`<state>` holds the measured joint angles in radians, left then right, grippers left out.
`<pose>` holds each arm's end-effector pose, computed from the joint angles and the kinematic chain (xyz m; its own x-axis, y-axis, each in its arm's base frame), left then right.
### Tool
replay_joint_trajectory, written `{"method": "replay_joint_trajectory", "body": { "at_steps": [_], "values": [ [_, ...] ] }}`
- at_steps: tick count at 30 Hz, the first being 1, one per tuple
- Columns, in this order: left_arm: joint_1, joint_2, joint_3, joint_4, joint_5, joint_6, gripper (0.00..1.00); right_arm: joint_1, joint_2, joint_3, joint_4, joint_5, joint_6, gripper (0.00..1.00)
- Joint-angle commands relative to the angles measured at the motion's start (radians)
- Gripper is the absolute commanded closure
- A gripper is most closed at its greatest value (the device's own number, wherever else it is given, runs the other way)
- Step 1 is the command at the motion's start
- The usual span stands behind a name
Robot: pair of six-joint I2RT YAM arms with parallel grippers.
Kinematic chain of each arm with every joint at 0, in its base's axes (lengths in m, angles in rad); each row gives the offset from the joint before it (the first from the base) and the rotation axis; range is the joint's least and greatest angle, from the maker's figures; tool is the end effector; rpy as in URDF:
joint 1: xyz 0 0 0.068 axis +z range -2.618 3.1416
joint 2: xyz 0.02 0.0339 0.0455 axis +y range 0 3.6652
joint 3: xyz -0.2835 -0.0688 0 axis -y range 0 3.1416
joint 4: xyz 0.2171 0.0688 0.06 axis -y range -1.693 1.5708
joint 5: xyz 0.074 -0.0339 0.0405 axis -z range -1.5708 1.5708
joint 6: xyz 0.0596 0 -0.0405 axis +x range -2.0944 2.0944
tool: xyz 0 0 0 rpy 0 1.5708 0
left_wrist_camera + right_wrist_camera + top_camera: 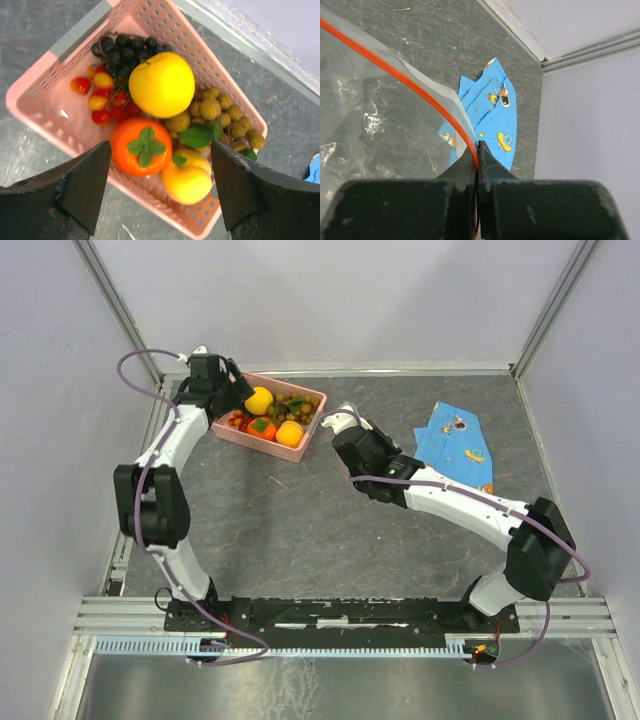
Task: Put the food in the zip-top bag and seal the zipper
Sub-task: Pick up the fake fruit from the bin.
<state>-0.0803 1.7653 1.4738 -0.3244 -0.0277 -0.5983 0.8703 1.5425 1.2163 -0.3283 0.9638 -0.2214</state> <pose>0.4078 -0.0312 0.3096 -0.5083 -0.5239 -0.6835 -0.2767 0.8509 -0.4465 0.2453 0.2150 0.3184 -0.3793 -0.6442 -0.6642 -0.1018 0.7425 -0.6620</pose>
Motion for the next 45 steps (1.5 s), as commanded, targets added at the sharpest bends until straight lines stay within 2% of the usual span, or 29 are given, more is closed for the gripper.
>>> {"method": "replay_joint_trajectory", "body": {
  "at_steps": [1,7,14,20,31,37,45],
  "values": [
    [-0.008,0.123,0.167,-0.042,-0.076,0.043,0.13,-0.004,0.009,0.054,0.012,-0.024,0.018,0.98],
    [-0.009,0.298,0.303,-0.017,-0.082,0.020,0.10,-0.004,0.024,0.067,0.016,-0.037,0.013,0.98],
    [-0.008,0.411,0.364,0.068,-0.030,-0.029,0.08,-0.004,0.036,0.079,0.004,-0.052,0.013,0.98],
    [-0.009,0.508,0.408,0.076,0.004,-0.071,0.07,-0.006,0.045,0.094,-0.014,-0.059,0.022,0.98],
    [-0.009,0.500,0.402,0.097,0.038,-0.052,0.13,-0.006,0.045,0.103,-0.032,-0.062,0.033,0.98],
    [-0.009,0.520,0.400,0.068,0.060,-0.026,0.03,-0.007,0.044,0.105,-0.034,-0.069,0.042,0.98],
    [-0.009,0.551,0.416,0.077,0.100,-0.018,0.03,-0.007,0.032,0.098,-0.060,-0.073,0.081,0.98]
  ]
}}
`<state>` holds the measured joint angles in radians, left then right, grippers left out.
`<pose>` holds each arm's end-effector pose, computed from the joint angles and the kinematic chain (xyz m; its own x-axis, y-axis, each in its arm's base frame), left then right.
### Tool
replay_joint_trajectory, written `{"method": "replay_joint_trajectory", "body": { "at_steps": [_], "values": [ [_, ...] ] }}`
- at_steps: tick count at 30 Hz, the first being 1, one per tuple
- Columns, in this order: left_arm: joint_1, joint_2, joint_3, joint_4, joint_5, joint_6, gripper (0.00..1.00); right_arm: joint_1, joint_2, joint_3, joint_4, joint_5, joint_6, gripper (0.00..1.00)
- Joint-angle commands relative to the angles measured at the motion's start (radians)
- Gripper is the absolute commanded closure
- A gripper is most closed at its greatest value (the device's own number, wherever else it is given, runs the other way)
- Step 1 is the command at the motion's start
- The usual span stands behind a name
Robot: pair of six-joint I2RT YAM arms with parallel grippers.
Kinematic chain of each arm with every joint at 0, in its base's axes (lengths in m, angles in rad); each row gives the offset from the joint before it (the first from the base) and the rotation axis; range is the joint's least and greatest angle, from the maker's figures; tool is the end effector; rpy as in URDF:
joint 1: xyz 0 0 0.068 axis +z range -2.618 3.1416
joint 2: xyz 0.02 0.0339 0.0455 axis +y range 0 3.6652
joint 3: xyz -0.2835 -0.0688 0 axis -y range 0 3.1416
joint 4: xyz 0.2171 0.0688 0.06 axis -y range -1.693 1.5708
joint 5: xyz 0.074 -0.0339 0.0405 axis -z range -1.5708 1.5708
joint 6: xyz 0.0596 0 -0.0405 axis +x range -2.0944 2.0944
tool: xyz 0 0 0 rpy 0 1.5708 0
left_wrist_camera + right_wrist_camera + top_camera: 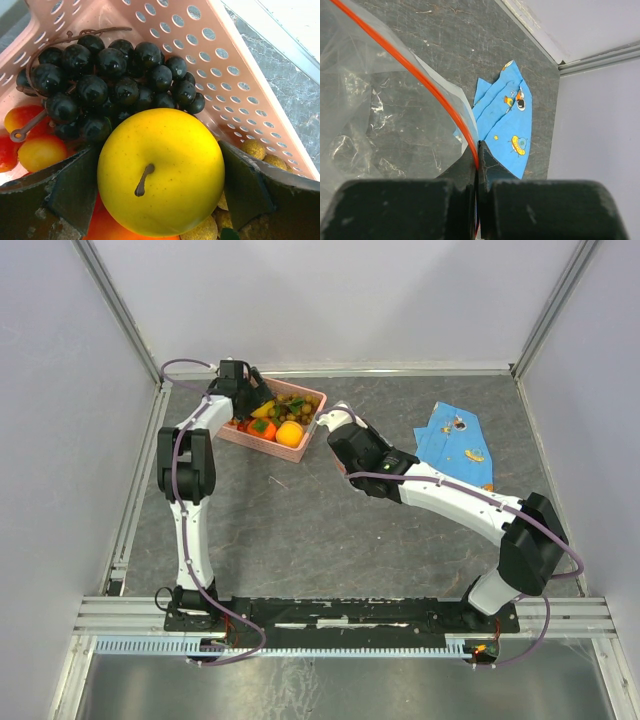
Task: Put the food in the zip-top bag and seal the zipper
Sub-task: Pick up the fake fruit from the bin.
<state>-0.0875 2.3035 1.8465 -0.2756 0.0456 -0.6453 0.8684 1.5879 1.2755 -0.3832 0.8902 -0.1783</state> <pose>0.5279 -0.0490 0.1930 -0.6051 -0.5500 -0.5756 -0.3040 0.8278 -0.4715 0.2521 0.2261 0.3159 -0.3906 -0.6343 -0.6672 -0.1668 0.7615 -0.6263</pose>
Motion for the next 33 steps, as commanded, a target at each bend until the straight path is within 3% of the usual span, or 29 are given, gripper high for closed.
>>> {"method": "replay_joint_trajectory", "body": {
  "at_steps": [1,13,25,33],
  "values": [
    [0.000,0.013,0.047,0.025,0.025,0.032,0.05,-0.004,-0.015,0.038,-0.008,0.001,0.039,0.98],
    [-0.001,-0.165,-0.022,0.032,-0.018,0.137,0.31,-0.004,-0.029,0.063,-0.019,0.001,0.038,0.98],
    [-0.001,-0.450,-0.250,0.017,-0.032,0.128,0.34,-0.003,-0.038,0.105,-0.075,-0.061,0.090,0.98],
    [-0.003,-0.705,-0.480,0.004,0.092,0.065,0.34,0.003,-0.027,0.120,-0.089,-0.077,0.136,0.99]
  ]
}}
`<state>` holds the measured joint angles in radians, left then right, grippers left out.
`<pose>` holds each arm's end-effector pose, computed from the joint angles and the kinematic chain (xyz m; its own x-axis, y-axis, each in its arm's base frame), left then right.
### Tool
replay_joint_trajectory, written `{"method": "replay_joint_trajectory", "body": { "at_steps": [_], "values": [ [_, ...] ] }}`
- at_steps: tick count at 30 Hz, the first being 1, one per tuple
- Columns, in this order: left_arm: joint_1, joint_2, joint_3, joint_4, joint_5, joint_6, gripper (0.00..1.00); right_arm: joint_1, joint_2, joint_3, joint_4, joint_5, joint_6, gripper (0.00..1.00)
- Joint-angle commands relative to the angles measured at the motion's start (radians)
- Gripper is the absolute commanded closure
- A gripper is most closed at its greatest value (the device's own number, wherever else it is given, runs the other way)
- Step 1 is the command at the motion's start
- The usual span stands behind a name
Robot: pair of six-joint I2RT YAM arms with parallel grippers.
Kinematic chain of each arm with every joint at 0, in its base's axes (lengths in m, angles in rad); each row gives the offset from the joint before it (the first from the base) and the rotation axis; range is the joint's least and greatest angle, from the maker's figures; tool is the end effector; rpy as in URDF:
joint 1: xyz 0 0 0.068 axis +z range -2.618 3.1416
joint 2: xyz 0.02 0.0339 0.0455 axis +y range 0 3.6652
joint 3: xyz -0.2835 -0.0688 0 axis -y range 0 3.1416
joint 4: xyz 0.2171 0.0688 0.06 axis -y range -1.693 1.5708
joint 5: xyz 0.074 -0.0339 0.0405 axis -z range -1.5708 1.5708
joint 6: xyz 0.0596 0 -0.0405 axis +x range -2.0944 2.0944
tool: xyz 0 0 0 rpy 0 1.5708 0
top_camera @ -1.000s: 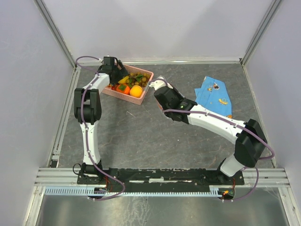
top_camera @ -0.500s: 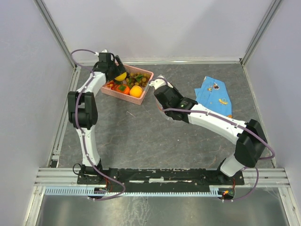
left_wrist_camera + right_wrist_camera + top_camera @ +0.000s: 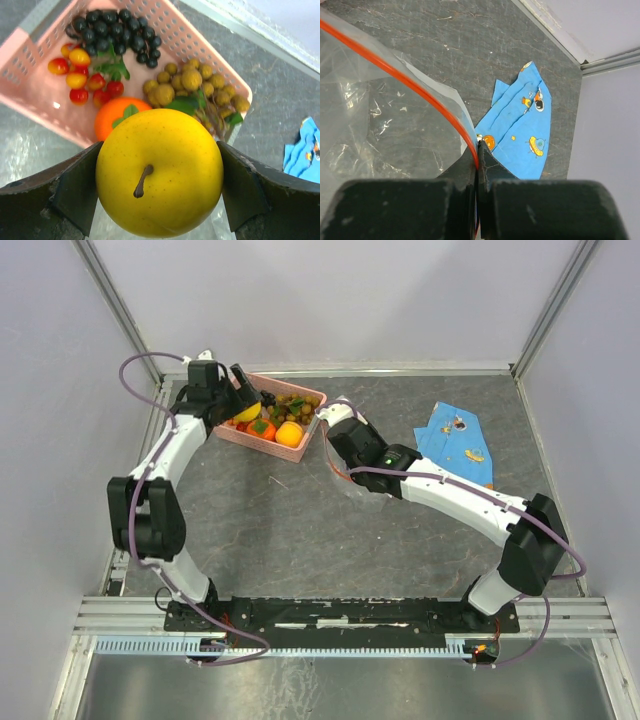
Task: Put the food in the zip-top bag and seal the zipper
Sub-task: Pick up the fake fruit from the bin, then place the fake fruit in the zipper food storage bag.
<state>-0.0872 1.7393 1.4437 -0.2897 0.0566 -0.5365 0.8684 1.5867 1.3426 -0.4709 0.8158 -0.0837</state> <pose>0.4022 -0.0385 0.3134 -0.5415 -0.4649 -0.7005 -0.1662 0.8759 -0.4529 0.2505 0.2287 0.3274 -0.4081 -0.5708 -0.7125 -0.2026 0.8176 -0.5389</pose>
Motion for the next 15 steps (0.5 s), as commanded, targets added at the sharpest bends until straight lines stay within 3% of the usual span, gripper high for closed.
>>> {"method": "replay_joint_trajectory", "body": {
  "at_steps": [1,9,15],
  "values": [
    [-0.004,-0.186,-0.106,0.022,0.105,-0.058,0.34,0.004,-0.021,0.055,-0.001,-0.006,0.045,0.98],
    [-0.040,-0.418,-0.287,-0.016,0.266,-0.133,0.35,0.031,0.022,0.109,-0.027,-0.025,0.076,0.98],
    [-0.120,-0.571,-0.374,-0.026,0.271,-0.182,0.35,0.049,0.066,0.161,-0.089,-0.029,0.141,0.98]
  ]
}}
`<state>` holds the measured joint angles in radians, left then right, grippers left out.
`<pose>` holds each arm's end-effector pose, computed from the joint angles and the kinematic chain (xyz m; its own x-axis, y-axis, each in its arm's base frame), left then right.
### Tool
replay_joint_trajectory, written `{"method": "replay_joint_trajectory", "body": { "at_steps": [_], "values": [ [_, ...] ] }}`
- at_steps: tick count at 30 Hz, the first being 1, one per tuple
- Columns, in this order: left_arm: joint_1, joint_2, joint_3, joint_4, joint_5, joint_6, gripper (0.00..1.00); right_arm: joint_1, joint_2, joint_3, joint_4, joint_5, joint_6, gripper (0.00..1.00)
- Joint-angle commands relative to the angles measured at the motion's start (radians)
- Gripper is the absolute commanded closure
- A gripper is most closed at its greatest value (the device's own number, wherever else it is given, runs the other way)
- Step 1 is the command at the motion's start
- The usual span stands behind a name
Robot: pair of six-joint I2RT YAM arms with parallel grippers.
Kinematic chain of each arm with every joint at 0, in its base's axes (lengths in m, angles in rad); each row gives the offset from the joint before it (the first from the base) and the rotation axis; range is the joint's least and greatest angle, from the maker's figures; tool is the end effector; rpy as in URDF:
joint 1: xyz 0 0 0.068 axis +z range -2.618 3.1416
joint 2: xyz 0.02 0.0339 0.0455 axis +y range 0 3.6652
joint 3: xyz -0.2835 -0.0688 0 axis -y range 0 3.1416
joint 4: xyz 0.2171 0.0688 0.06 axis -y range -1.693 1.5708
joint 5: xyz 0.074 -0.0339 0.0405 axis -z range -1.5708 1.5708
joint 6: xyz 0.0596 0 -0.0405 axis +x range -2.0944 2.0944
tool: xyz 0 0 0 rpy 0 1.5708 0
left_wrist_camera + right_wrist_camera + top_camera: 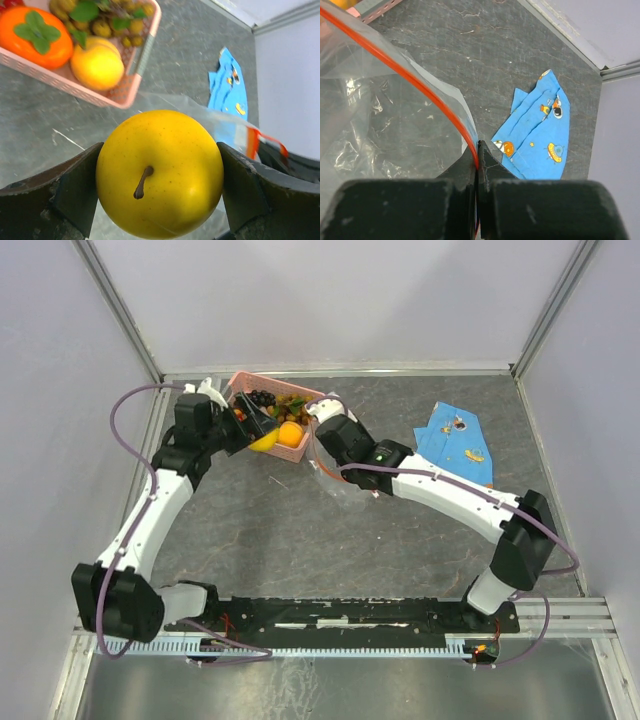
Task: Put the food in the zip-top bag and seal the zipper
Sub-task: Place the fake fruit in the zipper food storage bag.
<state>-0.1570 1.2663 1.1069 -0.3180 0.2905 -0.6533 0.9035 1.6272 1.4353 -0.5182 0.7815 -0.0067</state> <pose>0.2693 -0.0599 0.3485 -0.6042 -0.4940 -0.6253 0.0427 0.7635 -0.6444 0.2488 0.2480 0.3382 -0.4019 -0.5178 -0.7552 -0.2298 0.8554 -0.4642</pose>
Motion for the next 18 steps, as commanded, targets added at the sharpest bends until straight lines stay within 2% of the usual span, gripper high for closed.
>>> {"method": "replay_joint_trajectory", "body": {
  "at_steps": [1,4,8,18],
  "values": [
    [-0.064,-0.128,-0.050,0.003,0.020,-0.074,0.35,0.017,0.039,0.081,-0.055,0.014,0.079,0.99],
    [-0.084,-0.221,-0.102,0.024,-0.020,-0.111,0.35,0.023,0.070,0.122,-0.104,0.040,0.123,0.98],
    [-0.115,-0.300,-0.152,0.068,-0.006,-0.164,0.36,0.033,0.088,0.148,-0.124,0.038,0.158,0.98],
    [-0.284,-0.335,-0.282,0.263,-0.075,-0.291,0.40,0.048,0.094,0.176,-0.106,-0.052,0.243,0.98]
  ]
}}
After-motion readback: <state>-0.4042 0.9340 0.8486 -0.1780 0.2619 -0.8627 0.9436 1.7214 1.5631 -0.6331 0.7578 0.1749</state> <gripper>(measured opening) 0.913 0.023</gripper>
